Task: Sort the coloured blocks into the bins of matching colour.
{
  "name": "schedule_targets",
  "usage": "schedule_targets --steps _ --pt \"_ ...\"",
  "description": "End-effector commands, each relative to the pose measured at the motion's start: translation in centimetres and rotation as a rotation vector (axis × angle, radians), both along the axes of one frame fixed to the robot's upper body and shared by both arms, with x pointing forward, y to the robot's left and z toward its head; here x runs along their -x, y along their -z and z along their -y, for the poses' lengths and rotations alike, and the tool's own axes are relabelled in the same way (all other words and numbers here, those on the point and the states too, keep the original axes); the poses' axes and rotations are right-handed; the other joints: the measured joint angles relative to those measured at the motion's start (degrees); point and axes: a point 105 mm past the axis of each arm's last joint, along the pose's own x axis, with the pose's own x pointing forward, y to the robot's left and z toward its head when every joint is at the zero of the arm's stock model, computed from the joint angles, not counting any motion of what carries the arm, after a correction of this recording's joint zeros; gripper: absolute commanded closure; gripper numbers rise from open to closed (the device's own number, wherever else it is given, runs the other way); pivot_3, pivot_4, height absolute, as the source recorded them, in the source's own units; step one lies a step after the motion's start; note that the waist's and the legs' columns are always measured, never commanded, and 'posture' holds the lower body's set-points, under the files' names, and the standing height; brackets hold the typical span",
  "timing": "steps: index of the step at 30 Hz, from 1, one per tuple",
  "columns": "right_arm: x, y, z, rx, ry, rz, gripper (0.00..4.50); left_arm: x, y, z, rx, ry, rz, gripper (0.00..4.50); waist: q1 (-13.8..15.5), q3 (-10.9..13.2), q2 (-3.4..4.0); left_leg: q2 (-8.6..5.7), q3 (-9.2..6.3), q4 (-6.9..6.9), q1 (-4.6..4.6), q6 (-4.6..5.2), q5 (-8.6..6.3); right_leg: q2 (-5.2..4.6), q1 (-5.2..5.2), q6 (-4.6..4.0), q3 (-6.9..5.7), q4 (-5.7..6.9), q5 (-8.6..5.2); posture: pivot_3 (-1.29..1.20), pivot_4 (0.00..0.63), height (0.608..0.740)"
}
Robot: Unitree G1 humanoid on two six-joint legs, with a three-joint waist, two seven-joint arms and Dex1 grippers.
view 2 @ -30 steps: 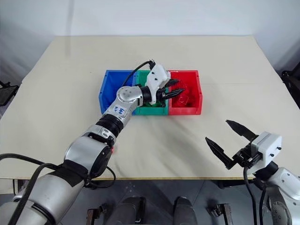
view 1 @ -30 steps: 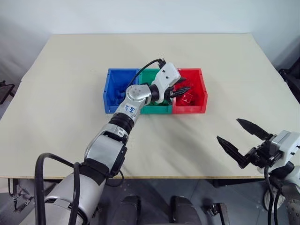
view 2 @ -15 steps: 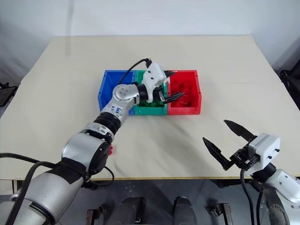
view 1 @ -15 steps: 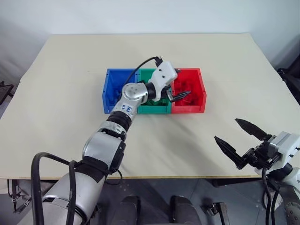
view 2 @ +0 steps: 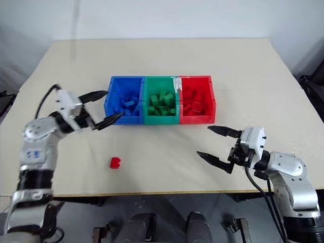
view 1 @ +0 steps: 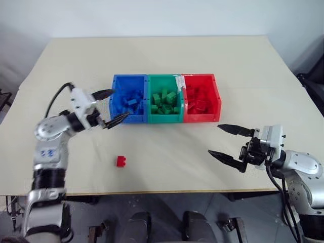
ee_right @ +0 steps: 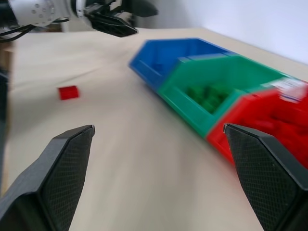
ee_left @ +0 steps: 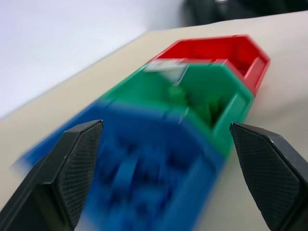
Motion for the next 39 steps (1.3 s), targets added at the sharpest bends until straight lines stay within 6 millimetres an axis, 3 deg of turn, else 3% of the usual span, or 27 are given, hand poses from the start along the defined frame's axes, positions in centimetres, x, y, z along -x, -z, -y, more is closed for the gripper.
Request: schedule_targets --steps 1,4,9,11,16,23,27,34,39 --pt "0.2 0.4 -1.3 0.025 -0.120 -0.008 0.00 4.0 1.6 -4.6 0.000 -0.136 -0.056 0.01 -0.53 -0.02 0.04 0.01 0.02 -0.04 0.00 -0.01 -0.01 0.00 0.00 0.00 0.03 -0.06 0.00 0.00 0.150 0.740" --pt "0.0 0.8 -1.8 0.044 -0.176 -0.020 0.00 6.4 3.7 -7.2 -0.010 -0.217 -0.141 0.01 -0.36 -0.02 0.04 0.13 0.04 -0.13 0.10 -0.07 -0.08 0.08 -0.02 -0.10 0.01 -0.08 -0.06 0.00 0.150 0.740" --pt "-0.5 0.8 -1.7 0.051 -0.194 -0.022 0.00 9.0 4.4 -7.8 -0.051 -0.199 -0.183 0.01 1.06 -0.02 0.04 0.11 0.02 -0.04 0.10 -0.10 -0.10 0.04 0.00 -0.16 0.02 -0.21 -0.08 0.00 0.150 0.740" --pt "-0.6 0.9 -1.7 0.056 -0.201 -0.025 0.00 9.3 4.7 -7.6 -0.063 -0.177 -0.211 0.01 1.24 -0.02 0.04 0.11 0.01 -0.02 0.10 -0.11 -0.11 0.04 0.00 -0.16 0.03 -0.21 -0.08 0.00 0.150 0.740" --pt "-0.6 0.8 -1.2 0.083 -0.215 -0.028 0.00 9.8 6.6 -3.4 -0.263 0.067 -0.333 0.01 1.03 -0.01 0.08 0.14 0.04 -0.06 0.10 -0.15 -0.15 0.06 -0.03 -0.19 0.04 -0.22 -0.10 0.00 0.150 0.740" --pt "0.1 1.3 -0.3 0.107 -0.183 -0.053 0.00 7.5 7.5 0.8 -0.438 0.215 -0.368 0.01 1.10 0.02 0.13 0.16 0.07 -0.10 0.11 -0.16 -0.16 0.10 -0.05 -0.21 0.01 -0.17 -0.11 0.00 0.150 0.740" --pt "0.8 1.7 -0.1 0.107 -0.165 -0.073 0.00 6.3 8.5 1.6 -0.536 0.263 -0.402 0.01 0.86 0.02 0.15 0.00 0.14 -0.13 0.10 -0.15 -0.16 0.11 -0.07 -0.20 0.01 -0.05 -0.11 0.00 0.150 0.740" --pt "1.5 2.0 0.0 0.107 -0.136 -0.093 0.00 4.9 9.3 1.1 -0.643 0.324 -0.454 0.01 0.42 0.03 0.15 -0.05 0.19 -0.16 0.10 -0.15 -0.16 0.17 -0.09 -0.20 0.00 -0.05 -0.11 0.00 0.150 0.740" --pt "1.7 2.0 0.0 0.102 -0.115 -0.091 0.00 4.1 9.3 1.1 -0.665 0.333 -0.442 1.18 0.22 0.02 0.15 -0.05 0.19 -0.16 0.11 -0.15 -0.16 0.17 -0.09 -0.20 0.00 -0.03 -0.11 0.00 0.150 0.740"
